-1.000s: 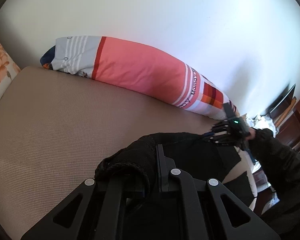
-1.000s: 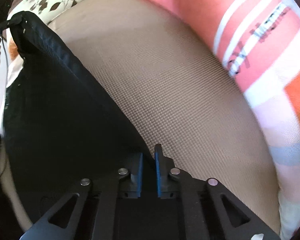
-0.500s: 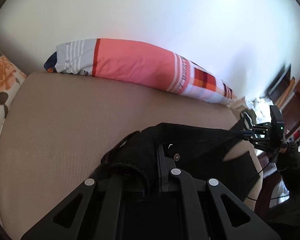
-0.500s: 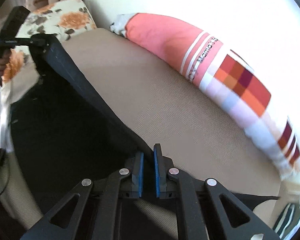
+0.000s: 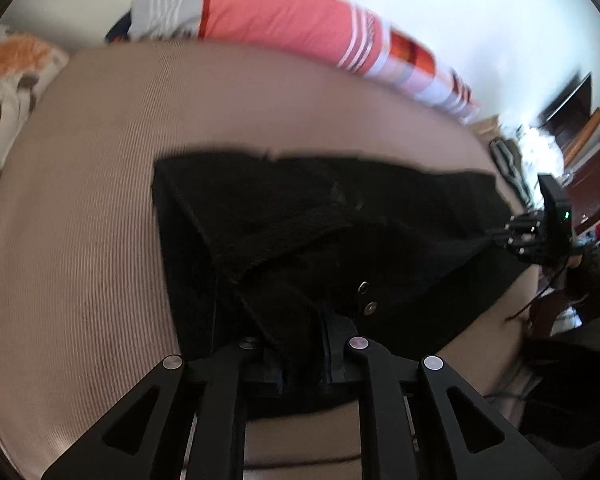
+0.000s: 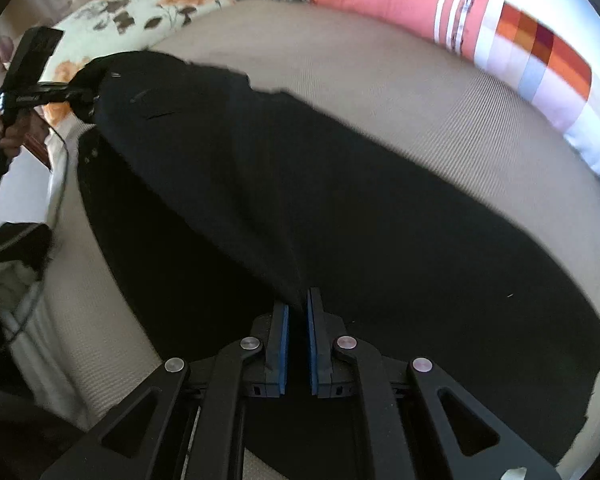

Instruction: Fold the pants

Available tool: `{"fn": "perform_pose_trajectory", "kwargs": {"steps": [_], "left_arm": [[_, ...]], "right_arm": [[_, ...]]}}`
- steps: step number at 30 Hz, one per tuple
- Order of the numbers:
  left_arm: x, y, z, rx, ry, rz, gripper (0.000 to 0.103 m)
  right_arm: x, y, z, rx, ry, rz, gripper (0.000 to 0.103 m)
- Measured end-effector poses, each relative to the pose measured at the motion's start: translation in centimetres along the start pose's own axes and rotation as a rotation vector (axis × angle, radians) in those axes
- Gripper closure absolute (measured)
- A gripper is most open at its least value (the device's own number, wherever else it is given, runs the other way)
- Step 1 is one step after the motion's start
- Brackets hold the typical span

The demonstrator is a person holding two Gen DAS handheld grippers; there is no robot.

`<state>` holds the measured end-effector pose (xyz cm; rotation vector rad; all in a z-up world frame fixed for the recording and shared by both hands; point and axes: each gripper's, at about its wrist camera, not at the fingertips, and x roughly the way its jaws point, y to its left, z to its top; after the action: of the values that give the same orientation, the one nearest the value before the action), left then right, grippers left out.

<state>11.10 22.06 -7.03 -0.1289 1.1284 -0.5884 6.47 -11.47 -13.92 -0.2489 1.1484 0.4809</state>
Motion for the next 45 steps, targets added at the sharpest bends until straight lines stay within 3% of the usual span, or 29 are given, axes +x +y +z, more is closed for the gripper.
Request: {"fn": "perform_pose_trajectory", "kwargs": {"steps": [4, 5, 8, 9, 12, 14, 18, 26, 28, 34, 39, 45], "left_arm": [[0.3, 0.3, -1.5, -0.007, 0.041, 0.031, 0.077], [0.1, 0.3, -1.7, -0.004, 0.049, 0.042, 0.070], [-1.0, 0.5, -2.1, -0.014, 0.072, 0.108, 0.035], [-1.4, 0.5, -2.3, -0.016, 0.075, 0.111, 0.033], [-3.1, 1.1, -3.0, -0.049, 0.064, 0.115, 0.033], [-4.6, 1.8, -3.5, -0.125, 0.035, 0.075, 0.033], [-5.8, 2.7, -4.6, -0.386, -0.004, -0.050, 0.034], [-1.8, 2.3, -4.2, -0.679, -0.018, -0.184, 0.039], [-0.9, 2.6, -4.0, -0.726, -0.014, -0.186, 0.040], [1.0, 4.1, -4.2, -0.822, 0.001, -0.110, 0.069], [-0.6, 2.3, -1.5, -0.701, -0.051, -0.036, 0.085], [-4.9, -0.5, 4.5, -0.433, -0.166, -0.054, 0.085]], "right_arm": [[1.4, 0.4, 0.2, 0.003, 0.023, -0.015, 0.096], [1.4, 0.3, 0.3, 0.013, 0.026, -0.009, 0.096], [1.5, 0.4, 0.5, 0.011, 0.029, -0.015, 0.096], [1.5, 0.5, 0.6, 0.005, 0.029, -0.021, 0.096], [1.6, 0.9, 0.7, -0.002, 0.027, -0.033, 0.095], [1.6, 1.0, 0.7, 0.001, 0.022, -0.032, 0.094], [1.6, 1.0, 1.0, -0.005, 0.015, -0.033, 0.094], [1.5, 1.5, 0.3, -0.019, 0.008, -0.043, 0.094], [1.4, 1.6, 0.2, -0.018, 0.005, -0.046, 0.094], [1.1, 1.5, -0.1, 0.007, -0.009, -0.039, 0.094], [0.2, 1.8, -0.3, 0.013, -0.026, -0.050, 0.094], [-2.8, 1.6, -0.5, 0.053, -0.091, -0.041, 0.094]]}}
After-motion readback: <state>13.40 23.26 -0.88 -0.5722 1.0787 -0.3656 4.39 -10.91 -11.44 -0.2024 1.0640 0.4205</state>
